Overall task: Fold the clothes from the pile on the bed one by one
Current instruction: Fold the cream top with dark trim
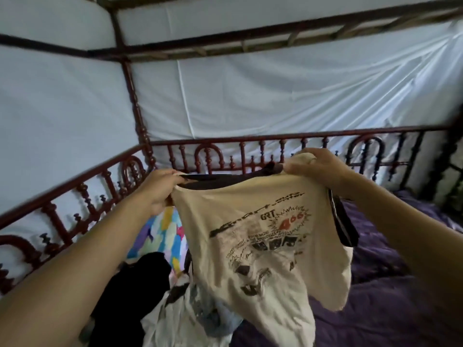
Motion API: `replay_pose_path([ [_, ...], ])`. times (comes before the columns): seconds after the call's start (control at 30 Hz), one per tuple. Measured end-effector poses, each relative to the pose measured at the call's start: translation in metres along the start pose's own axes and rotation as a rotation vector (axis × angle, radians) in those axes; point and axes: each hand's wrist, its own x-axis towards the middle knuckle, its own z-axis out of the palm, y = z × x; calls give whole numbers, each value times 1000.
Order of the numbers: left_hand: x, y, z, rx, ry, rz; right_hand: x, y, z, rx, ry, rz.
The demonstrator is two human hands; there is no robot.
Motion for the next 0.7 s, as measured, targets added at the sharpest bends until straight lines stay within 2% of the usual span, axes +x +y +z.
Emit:
replay_pose_path([
  [0.07,2,12,-1,-107,-112,-62,-2,-8,-8,-95,-37,8],
  [0.13,3,20,-6,3,-223,6,0,-10,-16,-134,98,-2],
  [0.27,1,34,-21,717,-460,331,-4,-2,-32,-85,339,-9],
  [0.33,7,37,-28,982,-478,427,-13,2,-33,-80,404,2],
  [0.37,12,38,-31,1037,-465,466,-19,3,-30,-80,427,2],
  [0.47,37,39,-44,972,-457,534,-47,-9,-14,-108,425,-11],
  [0.6,76,33,-61,602,-339,487,-88,-29,6,-220,163,29],
  [0.7,104,29,-48,653,-177,576,-112,-25,11,-226,60,60],
])
